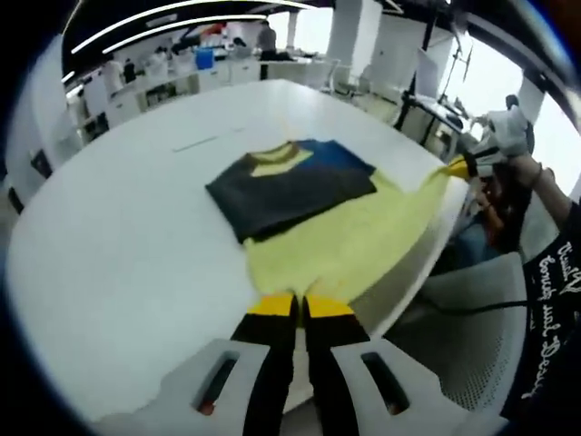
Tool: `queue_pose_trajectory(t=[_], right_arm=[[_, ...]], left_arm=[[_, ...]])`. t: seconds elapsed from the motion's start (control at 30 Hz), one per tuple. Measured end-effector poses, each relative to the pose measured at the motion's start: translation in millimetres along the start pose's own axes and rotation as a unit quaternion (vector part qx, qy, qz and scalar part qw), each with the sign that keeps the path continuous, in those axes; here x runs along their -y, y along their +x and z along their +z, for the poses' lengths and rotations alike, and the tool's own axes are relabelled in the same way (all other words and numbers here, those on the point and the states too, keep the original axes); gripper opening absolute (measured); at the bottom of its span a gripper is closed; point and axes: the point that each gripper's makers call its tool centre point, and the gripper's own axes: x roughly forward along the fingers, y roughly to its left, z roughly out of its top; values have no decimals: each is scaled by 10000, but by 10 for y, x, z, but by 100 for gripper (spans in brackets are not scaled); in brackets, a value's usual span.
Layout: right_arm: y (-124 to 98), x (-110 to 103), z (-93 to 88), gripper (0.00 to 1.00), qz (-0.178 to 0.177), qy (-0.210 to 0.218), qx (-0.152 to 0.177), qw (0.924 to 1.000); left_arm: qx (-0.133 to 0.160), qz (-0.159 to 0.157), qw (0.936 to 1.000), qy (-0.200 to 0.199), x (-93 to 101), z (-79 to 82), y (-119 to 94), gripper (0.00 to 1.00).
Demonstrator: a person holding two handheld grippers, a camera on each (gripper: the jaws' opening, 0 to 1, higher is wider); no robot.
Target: Fold the garment on the visible template until the final outline fits inside the template.
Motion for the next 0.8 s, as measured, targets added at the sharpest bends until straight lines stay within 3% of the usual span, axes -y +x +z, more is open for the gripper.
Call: queue_pose_trajectory(t=[0.27,0.7,0.8], right_arm=[[38,96,238,0,-58,-203,158,9997],[230,305,591,0,-138,-261,374,9989],[278,355,683,0,-172,-258,404,9987]], left_arm=[[151,298,9987,374,-114,257,11,0],[292,544,9979,212,-340,553,106,0],[463,601,9968,266,-384,706,118,0]])
